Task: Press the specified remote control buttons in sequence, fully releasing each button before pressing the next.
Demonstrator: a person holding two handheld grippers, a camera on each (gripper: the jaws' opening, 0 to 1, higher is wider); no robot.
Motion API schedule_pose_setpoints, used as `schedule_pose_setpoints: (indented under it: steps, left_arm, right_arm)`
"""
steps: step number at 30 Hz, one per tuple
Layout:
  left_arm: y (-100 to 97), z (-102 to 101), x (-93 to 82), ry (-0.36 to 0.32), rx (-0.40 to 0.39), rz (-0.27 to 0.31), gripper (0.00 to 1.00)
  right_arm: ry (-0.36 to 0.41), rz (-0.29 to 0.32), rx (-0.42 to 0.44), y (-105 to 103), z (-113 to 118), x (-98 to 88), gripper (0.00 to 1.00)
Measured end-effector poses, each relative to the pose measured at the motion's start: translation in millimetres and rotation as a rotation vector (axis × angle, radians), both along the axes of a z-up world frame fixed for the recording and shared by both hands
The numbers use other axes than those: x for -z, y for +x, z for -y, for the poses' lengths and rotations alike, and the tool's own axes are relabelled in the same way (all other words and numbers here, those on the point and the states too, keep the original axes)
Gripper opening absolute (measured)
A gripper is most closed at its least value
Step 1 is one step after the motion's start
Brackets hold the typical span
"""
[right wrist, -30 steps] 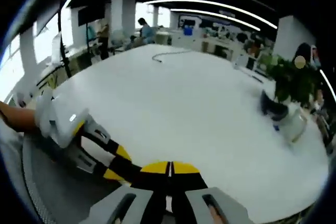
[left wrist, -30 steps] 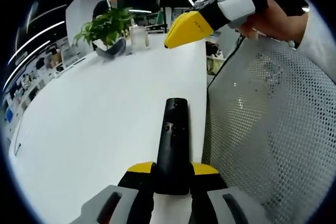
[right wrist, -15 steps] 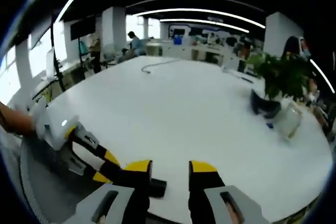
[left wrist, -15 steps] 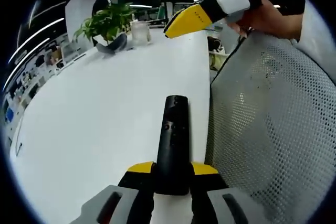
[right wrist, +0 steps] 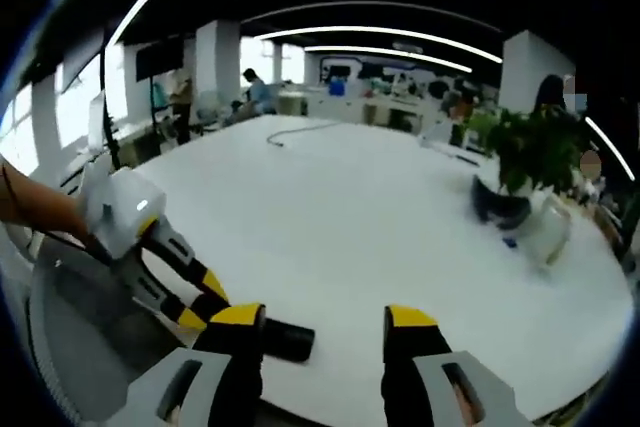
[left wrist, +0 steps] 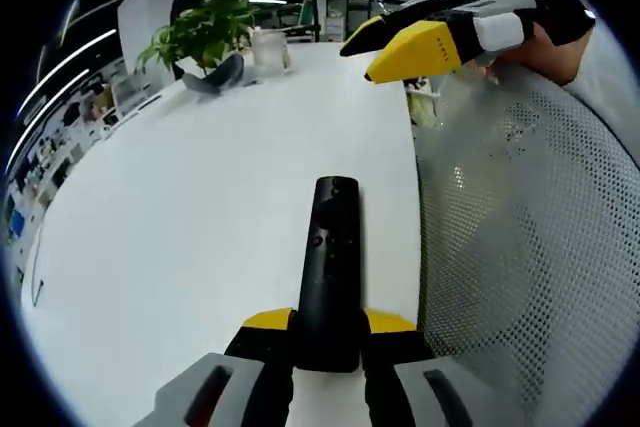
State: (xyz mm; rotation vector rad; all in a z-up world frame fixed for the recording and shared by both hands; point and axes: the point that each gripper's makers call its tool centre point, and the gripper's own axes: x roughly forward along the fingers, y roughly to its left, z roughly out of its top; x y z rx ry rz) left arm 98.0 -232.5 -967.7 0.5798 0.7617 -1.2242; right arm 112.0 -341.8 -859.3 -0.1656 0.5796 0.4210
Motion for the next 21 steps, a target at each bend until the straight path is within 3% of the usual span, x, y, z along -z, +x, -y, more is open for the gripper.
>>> schedule_pose_setpoints:
  steps: [6,14,21]
  left_arm:
    - [14.9,4.0,-2.3,0.016,0.010,0.003,0.24]
    - [22.2,1.9,-2.1,0.020,0.014,0.001,0.25]
    - [36.0,-3.2,0.6,0.050,0.041,-0.001,0.25]
  right_arm:
    - [0.066,0.085,0.017,7.4,2.1,-15.3,0.62]
    - [0.048,0.154,0.064,13.2,11.3,-22.7,0.81]
    - [0.052,0.154,0.072,13.2,12.2,-22.1,0.82]
